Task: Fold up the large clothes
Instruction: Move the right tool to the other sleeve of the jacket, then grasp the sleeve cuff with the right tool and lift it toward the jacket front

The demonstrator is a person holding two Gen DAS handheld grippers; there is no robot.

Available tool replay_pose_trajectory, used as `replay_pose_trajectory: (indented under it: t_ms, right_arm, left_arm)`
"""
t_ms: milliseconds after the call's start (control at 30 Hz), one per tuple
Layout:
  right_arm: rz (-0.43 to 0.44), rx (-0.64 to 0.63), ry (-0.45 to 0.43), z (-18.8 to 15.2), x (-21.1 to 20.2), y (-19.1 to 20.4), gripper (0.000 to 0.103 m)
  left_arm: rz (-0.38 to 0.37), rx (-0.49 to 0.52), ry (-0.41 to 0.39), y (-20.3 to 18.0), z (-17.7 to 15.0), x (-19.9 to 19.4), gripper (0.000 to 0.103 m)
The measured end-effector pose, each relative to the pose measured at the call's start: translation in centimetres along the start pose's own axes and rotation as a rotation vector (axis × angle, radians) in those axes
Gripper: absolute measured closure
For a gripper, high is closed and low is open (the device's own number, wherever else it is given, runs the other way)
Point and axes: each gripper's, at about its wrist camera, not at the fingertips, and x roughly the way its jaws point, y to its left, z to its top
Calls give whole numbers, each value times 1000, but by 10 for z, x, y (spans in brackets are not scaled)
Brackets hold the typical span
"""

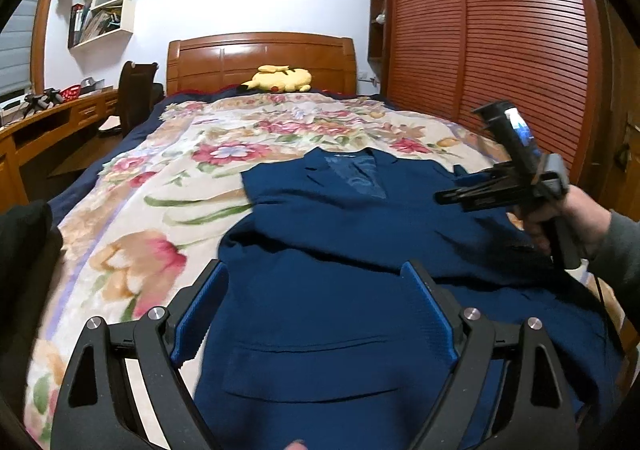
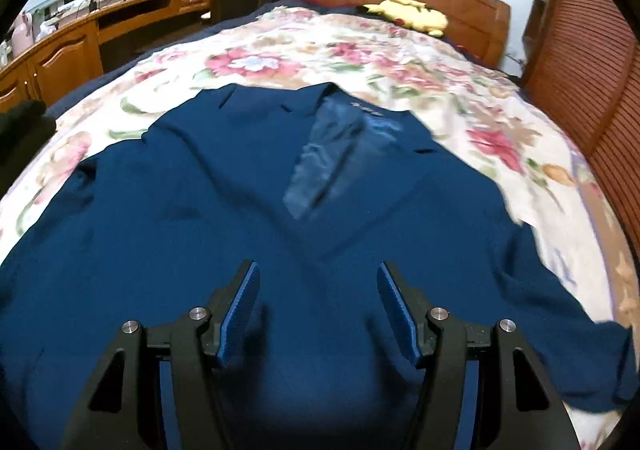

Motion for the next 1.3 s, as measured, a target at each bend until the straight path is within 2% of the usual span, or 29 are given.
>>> replay_pose_trajectory:
  t_ms: [167,333,400,433,467,600,633,667,733,833,1033,1300]
  right_arm:
    - [-70,61,-45,-26,-45,-38,40]
    - [-169,121,-16,-55,-61,-83,40]
    - [-197,148,-4,-65,-65,-98,40]
    - [-213,160,0,-70,-66,-106,40]
    - [-227,170,4,-74,-66,-112,40]
    - [-276,222,12,-84,-66,-136,40]
    - [-289,234,12,-85,-65,-142,40]
    - [-302,245,9,-85,-66,-147,40]
    - [-327,272,-2,-90,-68,-161,40]
    - [-368,330,-7,-100,-72,-180,36]
    - [-463,407,23,-118,-71,-219,36]
    - [-542,531,31,-125,-74,-276,36]
  left_arm:
    - [-27,-8,-7,-17,4,1,15]
    - [-86,-8,-2,-33,8,8,15]
    - [-100,-2,-7,-41,8,10,34]
    - [-108,10,8,-47,10,15,61]
    - [-109,20,22,-51,11,18,72]
    - [-129,29,12,-64,13,22,72]
    - [-125,25,1,-66,15,22,66]
    - [-116,17,-12,-67,16,22,38]
    - [-122,-8,-43,-68,17,20,0]
    - [-111,-15,-44,-67,19,24,0]
    - [-80,-11,2,-69,14,36,0]
    - [-72,26,20,-79,9,38,0]
